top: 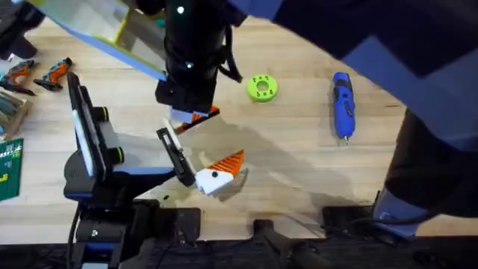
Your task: Pick up the gripper from the table and insert it into the empty holder that is missing its gripper. Then pick up a screw, insert it into the mounting hole, and use the screwdriver to tighten it. Finally, clean up the table by picking up the vegetable and placing it into the bucket.
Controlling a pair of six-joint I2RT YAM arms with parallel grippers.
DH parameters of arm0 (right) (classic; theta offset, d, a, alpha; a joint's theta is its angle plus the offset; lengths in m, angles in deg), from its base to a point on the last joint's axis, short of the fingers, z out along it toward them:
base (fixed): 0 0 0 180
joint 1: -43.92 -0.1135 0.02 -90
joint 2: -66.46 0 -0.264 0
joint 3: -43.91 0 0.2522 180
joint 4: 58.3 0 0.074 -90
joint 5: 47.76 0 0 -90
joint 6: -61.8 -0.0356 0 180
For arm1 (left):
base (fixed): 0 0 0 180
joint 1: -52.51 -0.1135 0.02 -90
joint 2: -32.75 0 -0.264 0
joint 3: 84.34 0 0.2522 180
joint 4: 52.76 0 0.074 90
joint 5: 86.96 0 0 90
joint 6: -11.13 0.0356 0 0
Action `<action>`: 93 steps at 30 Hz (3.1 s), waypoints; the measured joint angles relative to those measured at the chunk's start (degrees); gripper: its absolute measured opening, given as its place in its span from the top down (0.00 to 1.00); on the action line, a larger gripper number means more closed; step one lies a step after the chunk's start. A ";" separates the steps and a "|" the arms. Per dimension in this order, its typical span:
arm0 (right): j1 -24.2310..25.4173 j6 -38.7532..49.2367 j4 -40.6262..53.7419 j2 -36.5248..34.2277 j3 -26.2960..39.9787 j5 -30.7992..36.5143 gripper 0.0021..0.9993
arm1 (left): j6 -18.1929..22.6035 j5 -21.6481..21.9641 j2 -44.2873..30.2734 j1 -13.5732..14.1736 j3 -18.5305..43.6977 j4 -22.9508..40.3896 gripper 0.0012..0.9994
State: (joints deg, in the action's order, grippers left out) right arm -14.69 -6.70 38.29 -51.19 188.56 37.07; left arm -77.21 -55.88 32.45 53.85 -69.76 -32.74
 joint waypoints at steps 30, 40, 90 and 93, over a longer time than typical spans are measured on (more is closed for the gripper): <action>-0.15 -0.04 -1.16 -0.72 0.35 -0.11 1.00 | -0.46 0.00 -0.07 0.00 0.00 0.00 0.01; -0.20 -0.04 -1.73 -1.84 0.63 -0.46 1.00 | -0.37 -0.02 -0.02 0.00 0.00 -0.02 0.01; 15.04 -11.47 -19.11 22.06 -28.11 -0.50 0.15 | -0.33 -0.24 -0.37 0.00 0.00 0.00 0.01; 18.47 -16.77 -23.81 28.85 -38.28 -0.52 0.15 | -0.33 -0.22 -0.37 0.00 0.00 0.02 0.01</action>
State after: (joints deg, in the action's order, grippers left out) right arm 3.79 -23.47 14.47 -22.34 150.28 36.55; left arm -77.55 -56.10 32.08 53.85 -69.76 -32.71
